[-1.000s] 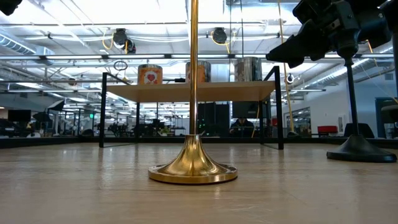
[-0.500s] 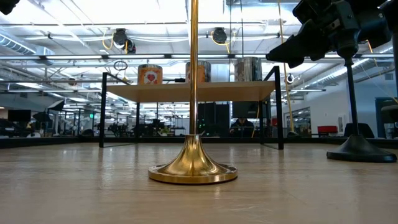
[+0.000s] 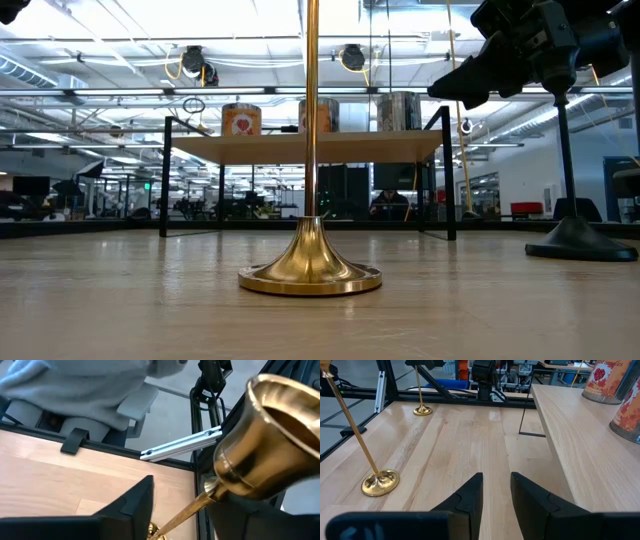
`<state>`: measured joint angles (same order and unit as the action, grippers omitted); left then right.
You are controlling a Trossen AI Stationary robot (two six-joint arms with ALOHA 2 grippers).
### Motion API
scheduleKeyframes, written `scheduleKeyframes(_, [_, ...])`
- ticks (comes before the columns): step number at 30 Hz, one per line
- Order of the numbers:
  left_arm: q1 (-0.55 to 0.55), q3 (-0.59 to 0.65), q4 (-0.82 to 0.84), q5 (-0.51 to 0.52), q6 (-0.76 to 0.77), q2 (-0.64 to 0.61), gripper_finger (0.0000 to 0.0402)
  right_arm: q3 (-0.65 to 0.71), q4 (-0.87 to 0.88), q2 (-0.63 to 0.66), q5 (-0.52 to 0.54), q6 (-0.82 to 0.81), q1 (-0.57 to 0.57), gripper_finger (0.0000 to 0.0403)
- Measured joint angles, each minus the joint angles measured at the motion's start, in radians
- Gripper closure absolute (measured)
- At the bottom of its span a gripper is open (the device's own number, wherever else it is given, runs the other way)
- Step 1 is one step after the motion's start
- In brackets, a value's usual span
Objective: Pick & Place candle stick holders
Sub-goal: Put the left gold candle holder on the shelf
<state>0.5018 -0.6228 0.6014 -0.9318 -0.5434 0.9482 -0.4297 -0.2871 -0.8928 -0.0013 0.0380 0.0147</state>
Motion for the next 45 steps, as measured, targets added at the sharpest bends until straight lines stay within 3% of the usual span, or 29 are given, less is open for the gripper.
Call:
scheduleKeyframes(11, [-0.001, -0.001, -0.008, 0.025, 0.022, 0.000, 0.0384, 0.000, 0.000, 0.000, 0.000, 0.000, 0.000, 0.0307])
scheduleKeyframes(19, [-0.026, -0.003, -0.005, 0.092, -0.109, -0.002, 0.0388, 0.000, 0.000, 0.000, 0.000, 0.000, 0.000, 0.0307])
scheduleKeyframes(28, [-0.167, -0.003, -0.006, 0.157, -0.332, -0.035, 0.0388, 0.000, 0.000, 0.000, 0.000, 0.000, 0.000, 0.0307])
scheduleKeyframes(36, [-0.361, -0.001, -0.013, 0.242, -0.402, -0.081, 0.0388, 0.000, 0.000, 0.000, 0.000, 0.000, 0.000, 0.0308])
scheduleKeyframes(41, [-0.486, 0.002, -0.048, 0.232, -0.362, -0.079, 0.0388, 0.000, 0.000, 0.000, 0.000, 0.000, 0.000, 0.0309])
scheduleKeyframes(45, [-0.576, 0.002, -0.134, 0.157, -0.288, -0.080, 0.0388, 0.000, 0.000, 0.000, 0.000, 0.000, 0.000, 0.0308])
